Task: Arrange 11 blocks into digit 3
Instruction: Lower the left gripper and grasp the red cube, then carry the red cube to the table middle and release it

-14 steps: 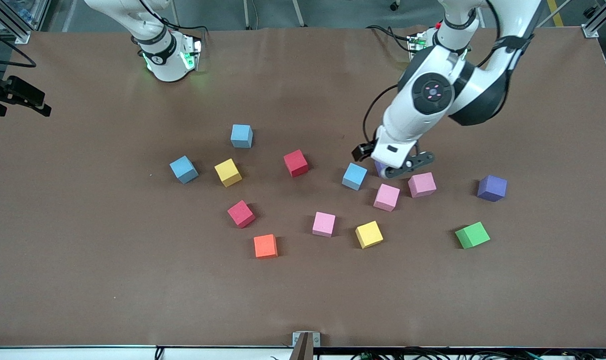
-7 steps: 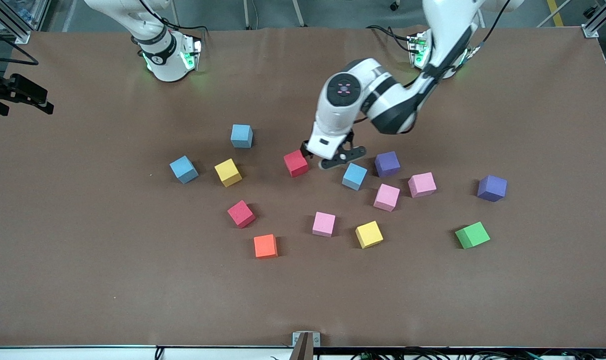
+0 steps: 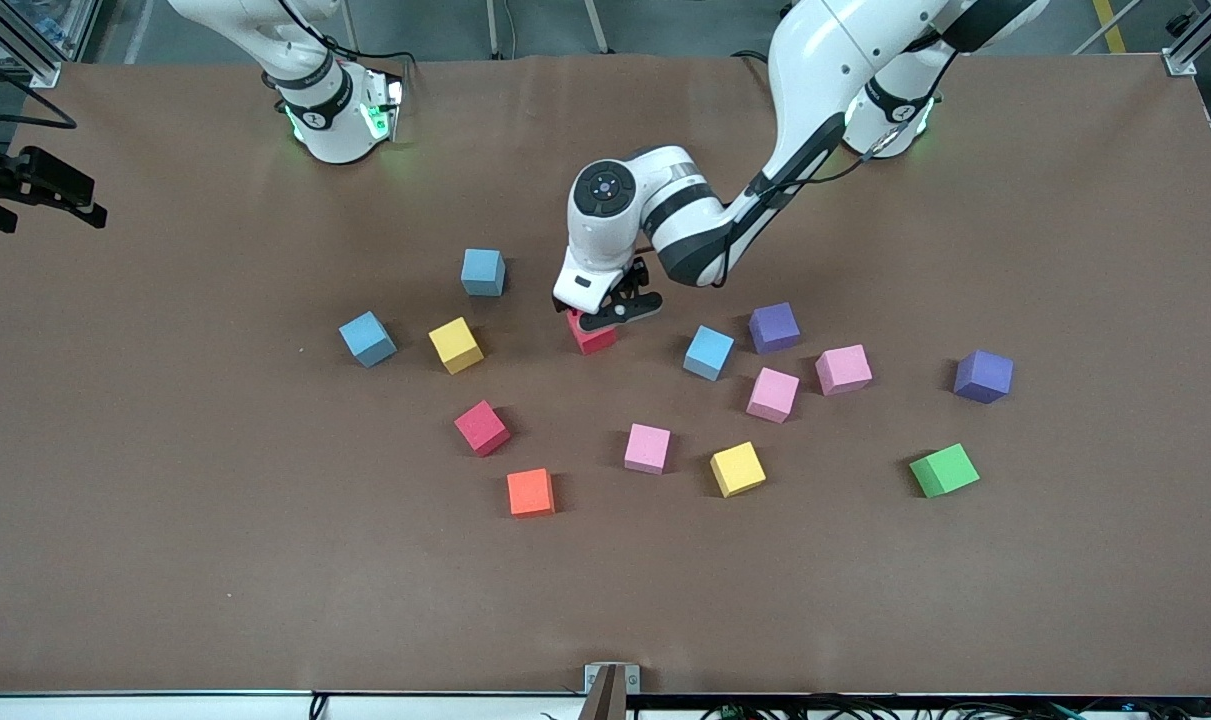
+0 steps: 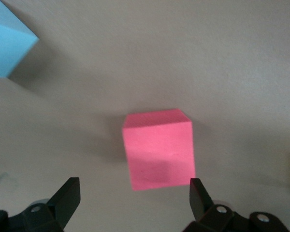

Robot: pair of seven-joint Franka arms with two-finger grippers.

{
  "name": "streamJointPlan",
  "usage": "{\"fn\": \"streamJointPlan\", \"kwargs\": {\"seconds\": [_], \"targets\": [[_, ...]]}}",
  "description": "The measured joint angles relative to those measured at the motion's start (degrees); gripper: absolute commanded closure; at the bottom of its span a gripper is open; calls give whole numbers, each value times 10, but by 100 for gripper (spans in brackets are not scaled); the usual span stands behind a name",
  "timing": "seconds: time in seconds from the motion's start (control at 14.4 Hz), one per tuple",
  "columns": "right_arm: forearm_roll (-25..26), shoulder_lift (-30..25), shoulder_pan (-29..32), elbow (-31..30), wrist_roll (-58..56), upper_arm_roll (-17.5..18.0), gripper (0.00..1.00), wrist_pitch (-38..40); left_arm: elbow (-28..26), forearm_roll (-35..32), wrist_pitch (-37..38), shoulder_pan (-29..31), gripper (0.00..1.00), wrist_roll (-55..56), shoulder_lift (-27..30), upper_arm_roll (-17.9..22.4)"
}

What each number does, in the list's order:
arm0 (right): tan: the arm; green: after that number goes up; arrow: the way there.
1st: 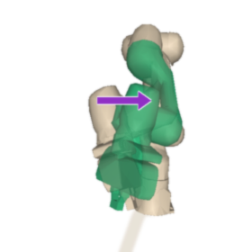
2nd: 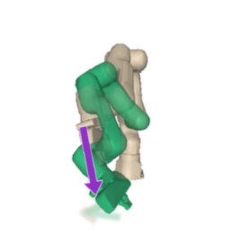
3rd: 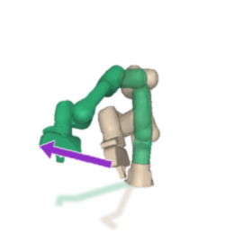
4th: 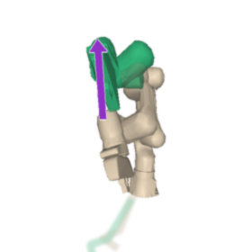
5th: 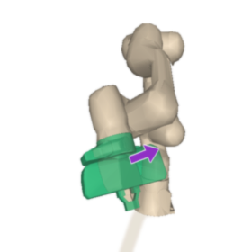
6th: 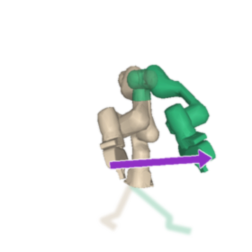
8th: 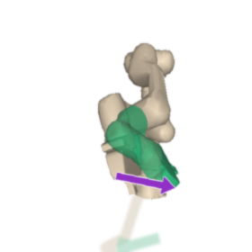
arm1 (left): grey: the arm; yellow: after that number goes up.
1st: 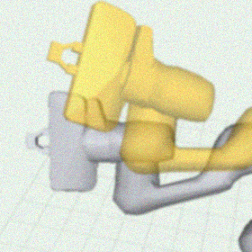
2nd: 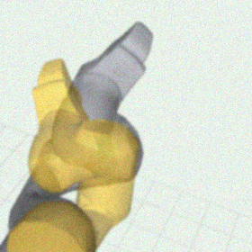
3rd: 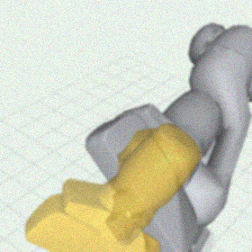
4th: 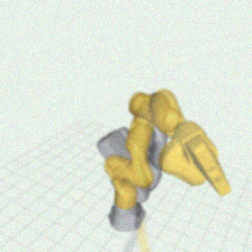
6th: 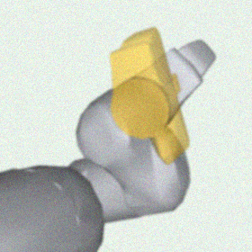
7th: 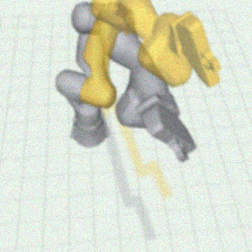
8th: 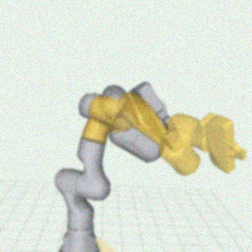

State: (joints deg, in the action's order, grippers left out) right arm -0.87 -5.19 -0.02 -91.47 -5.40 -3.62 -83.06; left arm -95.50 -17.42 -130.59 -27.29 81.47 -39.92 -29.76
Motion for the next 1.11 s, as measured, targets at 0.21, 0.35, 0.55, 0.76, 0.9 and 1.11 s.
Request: {"fn": "streamJointPlan", "kwargs": {"seconds": [0.21, 0.35, 0.55, 0.76, 0.9, 1.11], "targets": [[0, 0, 0, 0, 0, -1, 0, -5, 14, 0, 0, -3, 0, 7, -15, 4], [0, 0, 0, 0, 0, -1, 0, -7, 17, 0, 0, -3, 0, 7, -23, 9], [0, 0, 0, 0, 0, -2, 0, -7, 32, 0, -1, -3, 1, 7, -38, 13], [0, 0, 0, 0, 0, -3, 0, -4, 49, 0, -1, -3, 1, 7, -50, 13], [0, 0, 0, 1, 0, -4, 0, -4, 54, 0, -1, -3, 3, 7, -54, 13], [0, -2, 0, 4, 0, -4, 0, -4, 54, -7, -11, -8, 47, 7, -64, 13]]}}
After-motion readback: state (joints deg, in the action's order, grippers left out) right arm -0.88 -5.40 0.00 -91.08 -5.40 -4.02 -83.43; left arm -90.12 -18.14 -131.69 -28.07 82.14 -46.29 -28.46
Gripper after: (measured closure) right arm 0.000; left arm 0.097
